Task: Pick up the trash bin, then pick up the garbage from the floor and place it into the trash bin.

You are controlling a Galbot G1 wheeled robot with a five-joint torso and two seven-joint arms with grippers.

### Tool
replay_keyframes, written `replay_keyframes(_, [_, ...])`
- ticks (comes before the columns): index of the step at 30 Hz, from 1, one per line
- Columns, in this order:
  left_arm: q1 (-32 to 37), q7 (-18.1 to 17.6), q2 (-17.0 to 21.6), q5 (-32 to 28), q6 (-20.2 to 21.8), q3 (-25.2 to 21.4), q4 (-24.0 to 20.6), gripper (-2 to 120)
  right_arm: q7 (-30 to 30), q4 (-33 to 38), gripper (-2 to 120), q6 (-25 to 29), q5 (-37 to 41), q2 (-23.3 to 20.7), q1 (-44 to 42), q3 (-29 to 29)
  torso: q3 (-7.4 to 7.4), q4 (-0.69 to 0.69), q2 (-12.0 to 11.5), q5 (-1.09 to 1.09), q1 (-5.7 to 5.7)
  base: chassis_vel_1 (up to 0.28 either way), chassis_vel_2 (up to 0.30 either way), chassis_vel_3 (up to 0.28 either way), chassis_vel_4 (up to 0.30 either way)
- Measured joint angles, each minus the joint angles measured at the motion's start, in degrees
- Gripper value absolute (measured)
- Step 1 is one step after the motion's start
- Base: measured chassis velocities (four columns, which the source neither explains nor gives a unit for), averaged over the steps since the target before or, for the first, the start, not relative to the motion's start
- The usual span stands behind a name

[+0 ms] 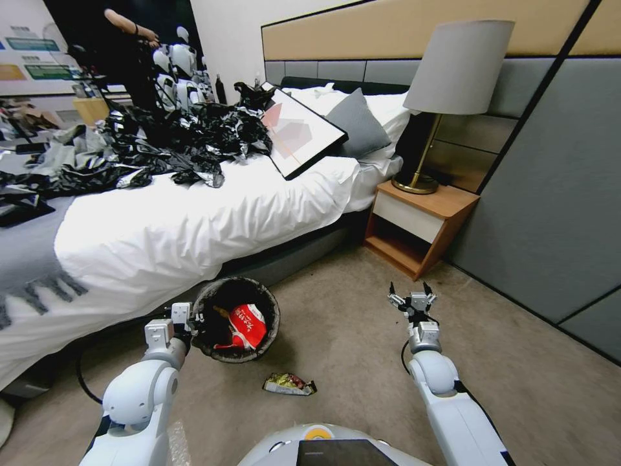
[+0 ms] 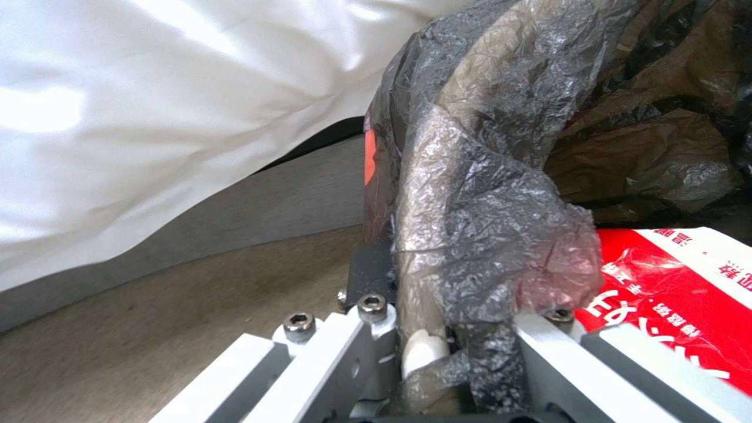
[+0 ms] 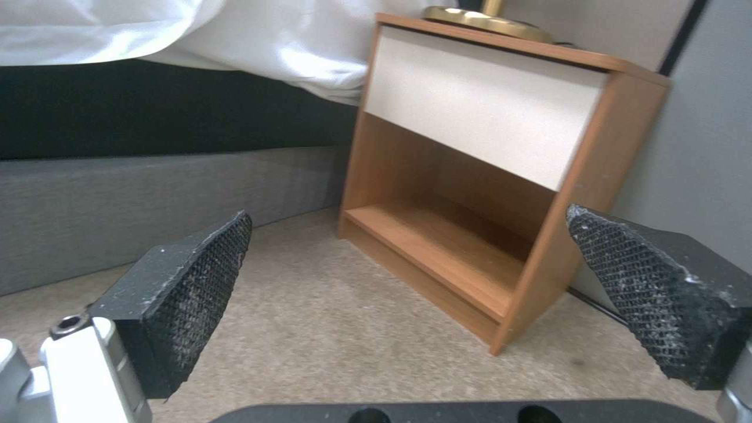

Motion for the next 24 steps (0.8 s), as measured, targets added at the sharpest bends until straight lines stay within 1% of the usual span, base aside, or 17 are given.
replay_keyframes(12, [-0.1,-0.1,0.1,-0.1,0.0,-0.3,0.3,0,0.1,-0.2,100,-0.4,0.0,-0.3,0.2,-0.5,0.00,0.00,0.0,0.00,0.00,0.000,0.000,0.000,0.000])
replay_keyframes(24, [-0.1,-0.1,0.1,-0.2,0.0,-0.4,0.4,0,0.2,-0.5,100,-0.3,0.0,-0.1,0.2,-0.7,0.00,0.00,0.0,0.00,0.00,0.047,0.037,0.035,0.041])
